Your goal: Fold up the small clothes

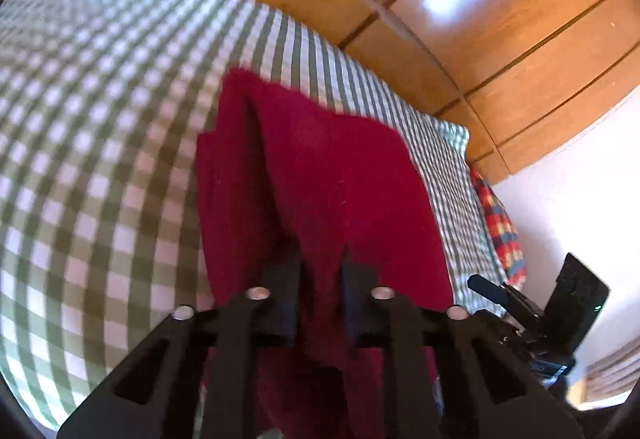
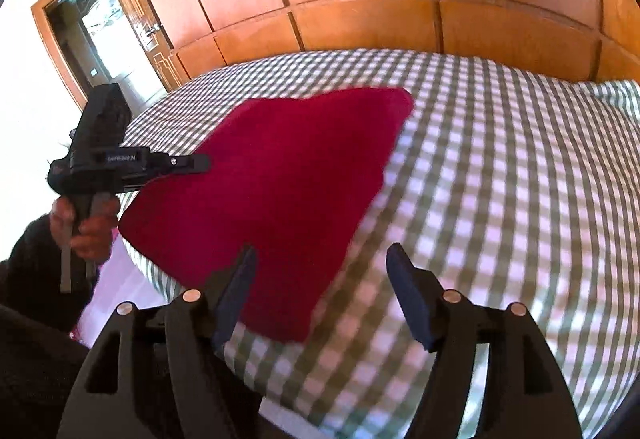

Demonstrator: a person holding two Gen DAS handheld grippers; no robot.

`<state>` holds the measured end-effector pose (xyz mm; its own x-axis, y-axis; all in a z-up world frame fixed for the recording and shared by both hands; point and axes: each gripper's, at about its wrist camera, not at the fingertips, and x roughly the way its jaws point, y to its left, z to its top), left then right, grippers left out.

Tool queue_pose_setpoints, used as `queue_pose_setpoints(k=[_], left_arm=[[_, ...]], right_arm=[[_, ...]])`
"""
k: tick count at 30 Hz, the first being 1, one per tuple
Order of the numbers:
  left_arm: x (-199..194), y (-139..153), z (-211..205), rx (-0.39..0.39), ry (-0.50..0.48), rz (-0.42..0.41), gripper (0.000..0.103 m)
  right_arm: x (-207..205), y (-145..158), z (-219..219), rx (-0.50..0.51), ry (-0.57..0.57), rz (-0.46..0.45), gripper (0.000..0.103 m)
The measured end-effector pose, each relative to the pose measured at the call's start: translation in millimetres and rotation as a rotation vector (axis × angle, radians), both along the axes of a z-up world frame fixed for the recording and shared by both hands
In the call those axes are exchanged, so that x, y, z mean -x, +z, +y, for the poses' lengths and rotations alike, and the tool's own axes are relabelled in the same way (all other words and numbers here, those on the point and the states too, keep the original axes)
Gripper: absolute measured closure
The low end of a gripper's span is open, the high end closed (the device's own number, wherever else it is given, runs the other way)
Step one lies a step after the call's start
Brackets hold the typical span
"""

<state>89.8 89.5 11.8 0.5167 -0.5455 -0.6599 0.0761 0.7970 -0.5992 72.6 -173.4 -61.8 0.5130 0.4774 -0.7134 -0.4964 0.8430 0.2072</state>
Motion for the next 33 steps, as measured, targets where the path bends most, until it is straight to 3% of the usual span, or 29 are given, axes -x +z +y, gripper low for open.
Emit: queue_pose_setpoints(k=[5,9,13,23,33], left_arm=[[36.2,31.2,-15.5,-0.197,0.073,-0.127,0.090],[36.4,4.4,-29.1,-0.399,0.088,-0.044,0.090],[39.1,-3.3,-42.3,-0.484,0.104,-0.060,0.090],[45.0,8.4,-48.6,-0.514,0.110,-0.092,0.090],[52.2,13.6,-48.3,-0.527,0.116,-0.111,0.090]], right_arm=[[-4.1,0.7,42.6,0.006,0.068,-0.056,0.036],[2.3,-32.0,69.4,0.108,0.105,-0.064,0.035],[10.2,-41.9,70.0,0.131,0.091,-0.104,0.035],[5.3,-35.8,64.9,0.119,0.084,-0.066,0.030],[-16.7,-1.5,51.5,0.044,0.054,-0.041,0.030]])
